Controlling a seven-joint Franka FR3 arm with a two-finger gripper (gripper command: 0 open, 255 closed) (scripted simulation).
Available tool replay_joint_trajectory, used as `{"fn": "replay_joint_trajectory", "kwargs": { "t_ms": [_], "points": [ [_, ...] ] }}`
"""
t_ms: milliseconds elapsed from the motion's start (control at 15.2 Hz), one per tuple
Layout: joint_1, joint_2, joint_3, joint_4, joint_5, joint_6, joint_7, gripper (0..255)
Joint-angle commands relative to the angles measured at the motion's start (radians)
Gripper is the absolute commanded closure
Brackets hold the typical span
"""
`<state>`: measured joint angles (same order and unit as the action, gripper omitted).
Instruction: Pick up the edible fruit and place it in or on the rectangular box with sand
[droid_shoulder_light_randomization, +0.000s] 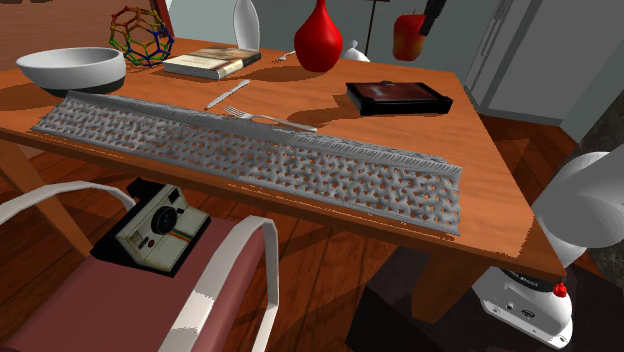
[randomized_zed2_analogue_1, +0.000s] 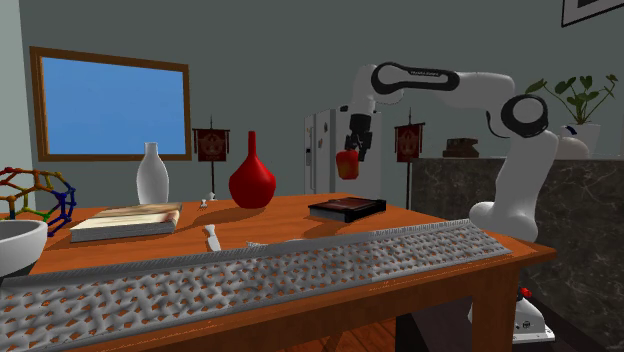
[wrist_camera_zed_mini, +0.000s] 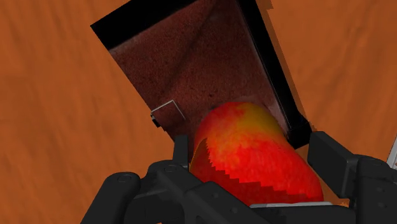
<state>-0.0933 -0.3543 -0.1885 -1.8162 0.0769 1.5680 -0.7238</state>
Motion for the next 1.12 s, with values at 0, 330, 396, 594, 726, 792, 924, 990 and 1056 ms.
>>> {"fn": "replay_joint_trajectory", "kwargs": {
  "t_ms": [0, 330, 396, 594, 726, 792, 924, 990, 1056],
  "points": [
    [-0.002, -0.013, -0.001, -0.040, -0.002, 0.027, -0.004, 255],
    [-0.004, -0.034, 0.000, -0.128, -0.005, 0.094, -0.009, 255],
    [-0.005, -0.037, 0.001, -0.144, -0.006, 0.107, -0.010, 255],
    [-0.006, -0.047, 0.001, -0.193, -0.007, 0.147, -0.014, 255],
    [-0.007, -0.052, 0.000, -0.225, -0.007, 0.173, -0.016, 255],
    [-0.007, -0.053, 0.000, -0.230, -0.008, 0.177, -0.017, 255],
    [-0.007, -0.052, 0.000, -0.230, -0.008, 0.177, -0.017, 255],
    [-0.007, -0.052, 0.000, -0.230, -0.008, 0.177, -0.017, 255],
    [-0.007, -0.052, 0.000, -0.230, -0.008, 0.177, -0.017, 255]
  ]
}}
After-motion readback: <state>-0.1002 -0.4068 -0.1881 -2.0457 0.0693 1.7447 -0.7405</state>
